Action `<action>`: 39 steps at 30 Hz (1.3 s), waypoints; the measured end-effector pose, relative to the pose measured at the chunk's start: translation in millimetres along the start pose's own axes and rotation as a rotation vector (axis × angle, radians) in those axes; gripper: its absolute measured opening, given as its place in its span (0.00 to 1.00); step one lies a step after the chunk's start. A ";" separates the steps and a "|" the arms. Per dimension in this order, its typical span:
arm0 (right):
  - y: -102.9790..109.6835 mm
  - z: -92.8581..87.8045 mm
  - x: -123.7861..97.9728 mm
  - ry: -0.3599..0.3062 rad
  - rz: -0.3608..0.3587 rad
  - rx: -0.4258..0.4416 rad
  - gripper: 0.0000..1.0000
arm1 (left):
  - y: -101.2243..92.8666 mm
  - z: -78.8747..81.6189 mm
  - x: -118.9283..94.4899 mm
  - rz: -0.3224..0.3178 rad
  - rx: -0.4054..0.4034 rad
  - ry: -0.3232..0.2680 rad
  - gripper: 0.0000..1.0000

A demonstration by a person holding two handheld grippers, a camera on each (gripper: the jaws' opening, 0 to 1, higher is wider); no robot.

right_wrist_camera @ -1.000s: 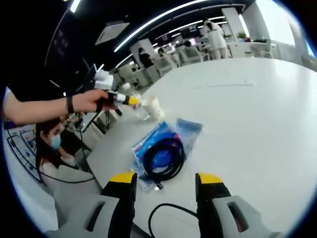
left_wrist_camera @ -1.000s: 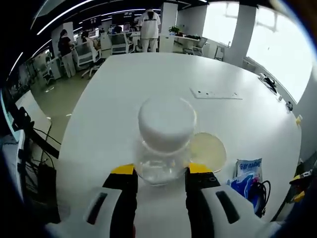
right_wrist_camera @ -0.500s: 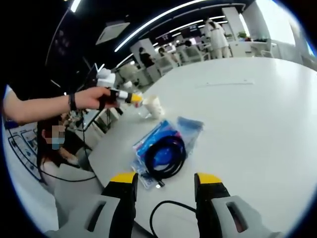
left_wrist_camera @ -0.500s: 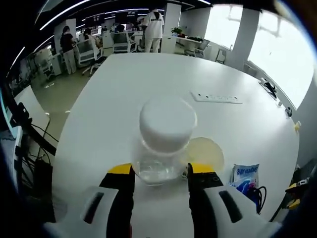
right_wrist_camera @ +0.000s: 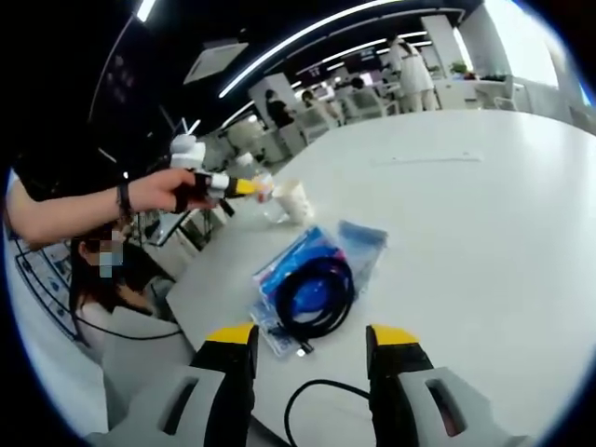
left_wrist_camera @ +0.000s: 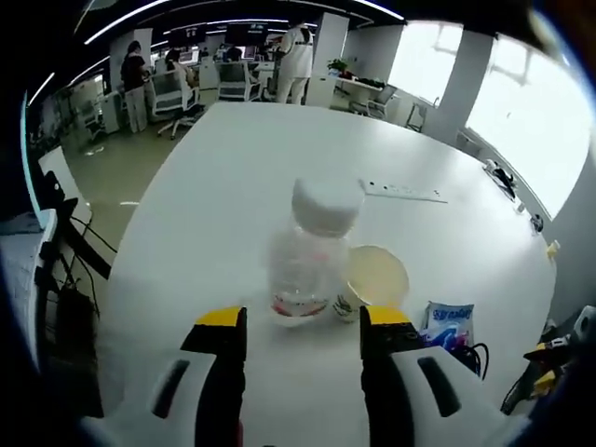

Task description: Arrange the tabletop items into an orderly group along one side of the table until the central work area is clear of visible clutter.

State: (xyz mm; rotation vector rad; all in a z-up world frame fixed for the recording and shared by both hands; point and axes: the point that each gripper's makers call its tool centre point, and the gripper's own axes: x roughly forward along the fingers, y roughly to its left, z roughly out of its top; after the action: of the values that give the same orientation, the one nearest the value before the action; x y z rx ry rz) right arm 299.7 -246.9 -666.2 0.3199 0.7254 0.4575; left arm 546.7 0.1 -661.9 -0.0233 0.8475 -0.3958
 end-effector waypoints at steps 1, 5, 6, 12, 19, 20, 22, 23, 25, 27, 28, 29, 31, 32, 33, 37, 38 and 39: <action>0.8 -0.3 0.7 0.001 0.002 -0.002 0.47 | 0.1 -3.2 -2.0 0.000 0.000 0.003 0.48; 3.9 -0.4 3.1 -0.001 0.014 -0.008 0.47 | 4.2 -16.0 -15.2 0.004 0.029 0.015 0.47; 4.4 -0.2 3.5 -0.003 0.016 -0.008 0.47 | 6.7 -19.0 -19.1 0.010 0.027 0.014 0.47; 8.5 -2.4 6.7 0.003 0.038 -0.019 0.47 | 10.1 -33.4 -35.8 -0.004 -0.031 0.007 0.47; 10.0 -6.4 10.3 0.029 0.057 -0.037 0.47 | 5.4 -53.0 -54.2 -0.009 -0.051 0.002 0.46; 10.2 -6.5 11.1 0.032 0.059 -0.040 0.47 | 7.8 -53.7 -53.9 -0.007 -0.055 0.001 0.46; 10.9 -6.4 13.3 0.036 0.063 -0.044 0.47 | 9.8 -63.1 -53.7 -0.005 -0.100 0.000 0.45; 11.6 -6.4 14.5 0.038 0.064 -0.044 0.47 | 8.9 -66.9 -53.7 -0.007 -0.113 0.001 0.45; 13.9 -5.4 16.9 0.040 0.067 -0.047 0.46 | 4.7 -76.0 -54.3 -0.008 -0.118 0.010 0.45; 15.7 -4.1 18.9 0.039 0.073 -0.047 0.46 | -1.0 -83.7 -55.2 -0.011 -0.118 0.017 0.45; 16.3 -3.9 19.6 0.038 0.074 -0.047 0.46 | -2.1 -85.3 -55.3 -0.012 -0.117 0.019 0.45; 16.9 -3.9 20.3 0.038 0.075 -0.047 0.46 | -5.1 -89.3 -55.5 -0.014 -0.116 0.023 0.44; 17.4 -4.0 21.9 0.038 0.077 -0.043 0.46 | -10.5 -95.2 -55.6 -0.023 -0.120 0.029 0.44; 18.0 -4.3 22.3 0.039 0.078 -0.043 0.46 | -12.6 -97.5 -56.1 -0.024 -0.119 0.031 0.44; 19.8 -4.8 22.2 0.040 0.081 -0.045 0.46 | -15.2 -100.3 -56.4 -0.026 -0.117 0.035 0.44; 21.2 -7.5 22.4 0.047 0.087 -0.050 0.46 | -26.9 -108.8 -58.3 -0.042 -0.105 0.046 0.44; 21.4 -8.6 22.7 0.048 0.089 -0.049 0.46 | -28.9 -110.1 -58.4 -0.044 -0.103 0.047 0.44; 21.2 -9.6 22.9 0.050 0.090 -0.048 0.46 | -30.7 -111.3 -58.0 -0.047 -0.102 0.048 0.44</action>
State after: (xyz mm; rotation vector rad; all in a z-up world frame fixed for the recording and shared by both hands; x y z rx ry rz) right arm 302.0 -216.0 -676.6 0.2974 0.7496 0.5687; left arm 420.5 7.1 -688.6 -0.1286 0.9157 -0.3987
